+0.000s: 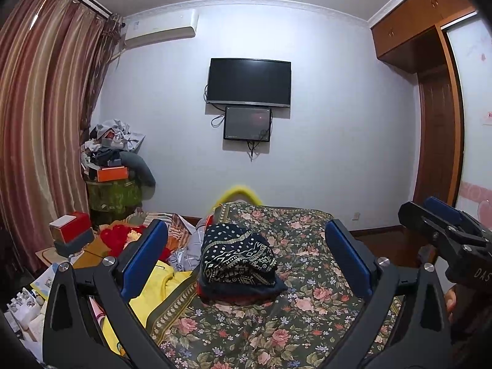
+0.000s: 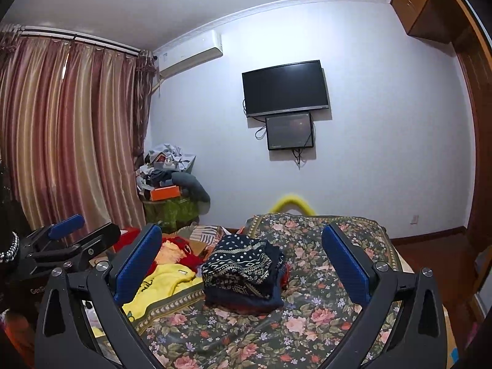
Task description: Fold large clothes
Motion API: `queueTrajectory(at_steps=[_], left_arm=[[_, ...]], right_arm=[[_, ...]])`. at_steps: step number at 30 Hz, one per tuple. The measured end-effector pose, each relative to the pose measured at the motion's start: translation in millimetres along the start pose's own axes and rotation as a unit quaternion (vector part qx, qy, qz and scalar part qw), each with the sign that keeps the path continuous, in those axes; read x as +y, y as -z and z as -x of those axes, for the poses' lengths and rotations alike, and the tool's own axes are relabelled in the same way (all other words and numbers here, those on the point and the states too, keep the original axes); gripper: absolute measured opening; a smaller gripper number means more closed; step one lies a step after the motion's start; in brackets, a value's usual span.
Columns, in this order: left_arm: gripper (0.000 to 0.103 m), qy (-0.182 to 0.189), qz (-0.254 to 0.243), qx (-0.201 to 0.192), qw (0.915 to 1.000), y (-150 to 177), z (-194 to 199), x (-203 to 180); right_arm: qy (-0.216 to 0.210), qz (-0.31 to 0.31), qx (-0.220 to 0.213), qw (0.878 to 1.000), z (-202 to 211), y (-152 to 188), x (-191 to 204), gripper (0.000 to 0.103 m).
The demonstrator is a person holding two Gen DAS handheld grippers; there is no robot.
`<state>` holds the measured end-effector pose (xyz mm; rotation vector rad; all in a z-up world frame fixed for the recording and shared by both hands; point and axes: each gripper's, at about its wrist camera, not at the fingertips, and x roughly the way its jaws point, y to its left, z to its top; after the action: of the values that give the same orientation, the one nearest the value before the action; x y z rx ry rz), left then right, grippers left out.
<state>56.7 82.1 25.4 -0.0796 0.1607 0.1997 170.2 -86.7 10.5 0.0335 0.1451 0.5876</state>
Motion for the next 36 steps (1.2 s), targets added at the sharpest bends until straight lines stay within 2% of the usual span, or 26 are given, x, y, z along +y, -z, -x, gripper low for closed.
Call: queueTrajectory(at_steps=[36], left_arm=[[0.103, 0.014, -0.007, 0.013, 0.9998, 0.3, -10.1, -4.0]], right_arm=[[0.008, -0.021, 0.012, 1.000, -1.9, -0.2, -8.6, 0.103]])
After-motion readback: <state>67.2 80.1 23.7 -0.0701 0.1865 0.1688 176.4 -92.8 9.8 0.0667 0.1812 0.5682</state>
